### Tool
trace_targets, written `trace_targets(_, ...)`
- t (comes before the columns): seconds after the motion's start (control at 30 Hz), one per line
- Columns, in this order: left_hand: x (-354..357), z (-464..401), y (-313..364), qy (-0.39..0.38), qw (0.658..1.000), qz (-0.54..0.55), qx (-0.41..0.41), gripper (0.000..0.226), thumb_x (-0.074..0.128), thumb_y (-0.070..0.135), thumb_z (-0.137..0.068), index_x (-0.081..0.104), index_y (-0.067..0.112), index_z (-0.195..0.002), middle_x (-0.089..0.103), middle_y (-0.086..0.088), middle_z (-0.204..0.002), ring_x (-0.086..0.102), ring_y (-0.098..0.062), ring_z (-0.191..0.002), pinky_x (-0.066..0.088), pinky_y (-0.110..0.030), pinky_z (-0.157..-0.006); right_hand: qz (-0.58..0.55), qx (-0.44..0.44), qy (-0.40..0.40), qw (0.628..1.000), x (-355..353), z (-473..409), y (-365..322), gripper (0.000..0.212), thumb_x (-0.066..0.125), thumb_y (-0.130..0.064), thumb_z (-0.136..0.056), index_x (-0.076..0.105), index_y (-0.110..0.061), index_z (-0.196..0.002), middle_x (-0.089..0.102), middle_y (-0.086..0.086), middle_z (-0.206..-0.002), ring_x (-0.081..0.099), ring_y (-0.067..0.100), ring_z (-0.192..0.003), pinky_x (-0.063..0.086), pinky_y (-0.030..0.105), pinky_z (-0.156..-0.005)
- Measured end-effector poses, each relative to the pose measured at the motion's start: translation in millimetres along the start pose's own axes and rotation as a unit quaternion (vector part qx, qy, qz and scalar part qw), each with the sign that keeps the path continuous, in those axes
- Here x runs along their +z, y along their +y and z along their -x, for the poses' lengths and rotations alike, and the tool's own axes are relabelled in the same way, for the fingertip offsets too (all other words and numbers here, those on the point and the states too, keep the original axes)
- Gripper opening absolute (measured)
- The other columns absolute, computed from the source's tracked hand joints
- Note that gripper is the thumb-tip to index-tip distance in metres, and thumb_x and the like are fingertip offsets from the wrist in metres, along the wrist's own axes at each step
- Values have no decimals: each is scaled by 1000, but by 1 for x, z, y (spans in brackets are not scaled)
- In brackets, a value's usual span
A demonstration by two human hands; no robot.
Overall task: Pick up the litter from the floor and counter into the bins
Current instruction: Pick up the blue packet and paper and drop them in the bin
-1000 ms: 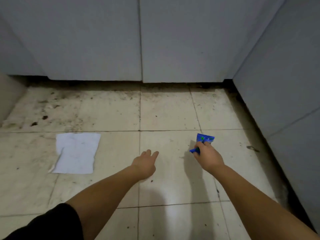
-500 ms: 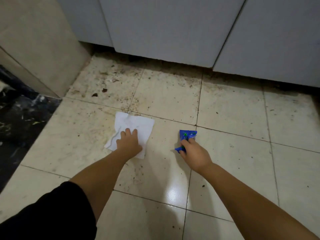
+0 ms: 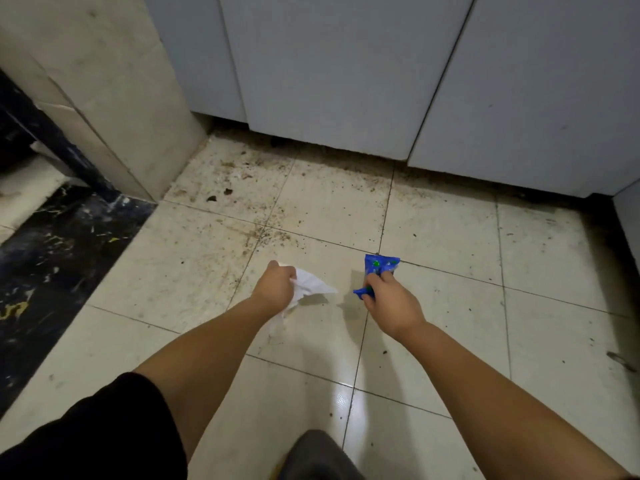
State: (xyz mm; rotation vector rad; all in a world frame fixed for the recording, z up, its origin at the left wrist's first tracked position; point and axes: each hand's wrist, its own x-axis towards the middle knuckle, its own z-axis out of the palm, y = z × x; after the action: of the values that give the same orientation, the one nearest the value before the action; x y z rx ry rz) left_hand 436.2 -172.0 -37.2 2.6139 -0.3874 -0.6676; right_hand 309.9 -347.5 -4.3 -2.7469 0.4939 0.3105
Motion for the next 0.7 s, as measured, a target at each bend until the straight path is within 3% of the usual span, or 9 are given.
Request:
trace_targets(0.07,-8,31,11,5,1000,12,11,28,44,0,-94,61,1,-117,50,-21,-127,55,-33,-115,42,-28,-89,5,-12,3,1000,-10,23,-3,25,44,-27,-98,53,-10,-115,51,9,-122,59,28,-97,41,31,-65)
trace_targets(0.2,-21,115,7,44,998,43,10,19,54,0,-88,67,-4,-101,53,-23,-113,60,-36,-105,41,-26,-80,12,-59,13,998,-24,79,-21,25,44,-27,-98,53,-12,-116,51,9,-123,59,28,-96,38,30,-64)
trace_targets(0.3,-33,190,-10,106,992,66,-28,23,50,-2,-90,66,-6,-105,53,-25,-118,61,-36,-105,44,-29,-81,2,-119,23,993,-28,126,-45,24,46,-27,-98,53,-12,-115,52,9,-121,58,28,-97,39,30,-65)
trace_targets(0.4,-44,268,-38,163,981,63,-83,25,47,0,-91,65,0,-109,48,-14,-102,59,-35,-108,42,-27,-81,-14,-180,29,983,-27,173,-78,24,47,-26,-97,54,-11,-115,52,10,-120,58,30,-97,40,31,-65)
trace_targets(0.47,-49,322,-60,190,972,72,-121,24,50,-1,-87,67,-2,-103,56,-23,-104,60,-42,-102,49,-35,-84,-12,-221,18,975,-21,209,-105,23,48,-26,-97,53,-11,-113,52,10,-120,57,30,-97,39,32,-65)
trace_targets(0.6,-75,442,-105,221,960,60,-159,25,57,2,-86,68,0,-108,55,-20,-100,58,-41,-104,47,-34,-84,15,-332,-15,943,-16,280,-173,22,49,-26,-96,53,-9,-110,52,11,-117,56,34,-96,38,34,-64)
trace_targets(0.7,-114,516,-153,293,935,60,-188,20,57,-2,-83,69,-5,-97,64,-31,-104,61,-41,-101,47,-37,-87,14,-426,-14,904,-21,321,-245,21,51,-27,-95,54,-11,-109,54,10,-115,57,32,-95,45,38,-68)
